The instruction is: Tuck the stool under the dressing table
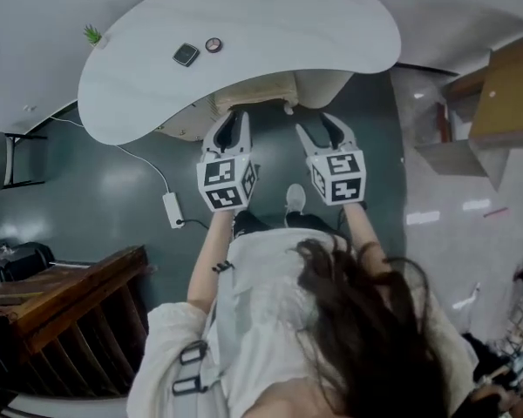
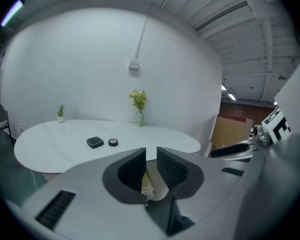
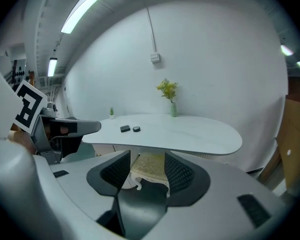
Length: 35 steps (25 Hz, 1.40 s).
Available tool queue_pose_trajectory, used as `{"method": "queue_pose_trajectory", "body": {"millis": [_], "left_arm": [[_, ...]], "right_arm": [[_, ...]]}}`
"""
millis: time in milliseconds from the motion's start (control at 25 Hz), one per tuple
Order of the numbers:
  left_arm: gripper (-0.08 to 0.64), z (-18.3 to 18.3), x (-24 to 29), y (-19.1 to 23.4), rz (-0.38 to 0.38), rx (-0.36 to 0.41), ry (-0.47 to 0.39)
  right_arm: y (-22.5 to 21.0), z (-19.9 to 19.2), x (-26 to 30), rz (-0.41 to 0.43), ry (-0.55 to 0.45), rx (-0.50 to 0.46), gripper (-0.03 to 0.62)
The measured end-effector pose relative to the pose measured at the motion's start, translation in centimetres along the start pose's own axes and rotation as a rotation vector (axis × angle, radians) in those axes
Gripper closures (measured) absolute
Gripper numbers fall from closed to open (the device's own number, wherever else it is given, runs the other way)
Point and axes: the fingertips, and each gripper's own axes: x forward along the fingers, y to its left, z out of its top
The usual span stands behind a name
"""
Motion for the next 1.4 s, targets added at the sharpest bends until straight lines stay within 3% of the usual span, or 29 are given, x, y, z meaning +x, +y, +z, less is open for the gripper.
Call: {"method": "queue_pose_trajectory", "body": {"millis": [160, 280, 480, 600, 840, 1400], "left_arm": [[0.518, 1.9, -1.7, -1.3, 0.043, -0.021, -0.077], [0.545, 3.2, -2.9, -2.0, 0.078, 0.022, -0.143], [0.555, 3.0, -4.0, -3.0, 0.106, 0.056, -0.168], [0.555, 3.3, -3.7, -3.6, 0.094, 0.044, -0.181], [0.555, 3.5, -3.2, -3.8, 0.091, 0.053, -0.189], [0.555, 3.2, -2.2, -5.1, 0.067, 0.043, -0.161]], "right_arm": [[-0.3, 2.0, -1.6, 0.002, -0.095, 0.019, 0.422], [-0.7, 3.5, -2.5, 0.011, -0.157, 0.054, 0.442], [-1.5, 3.6, -3.3, -0.001, -0.201, 0.044, 0.556], [-1.9, 3.8, -3.5, -0.014, -0.220, 0.051, 0.588], [-2.0, 3.6, -3.3, -0.010, -0.199, 0.001, 0.590], [-2.6, 3.2, -3.6, 0.003, -0.187, 0.014, 0.591]]}}
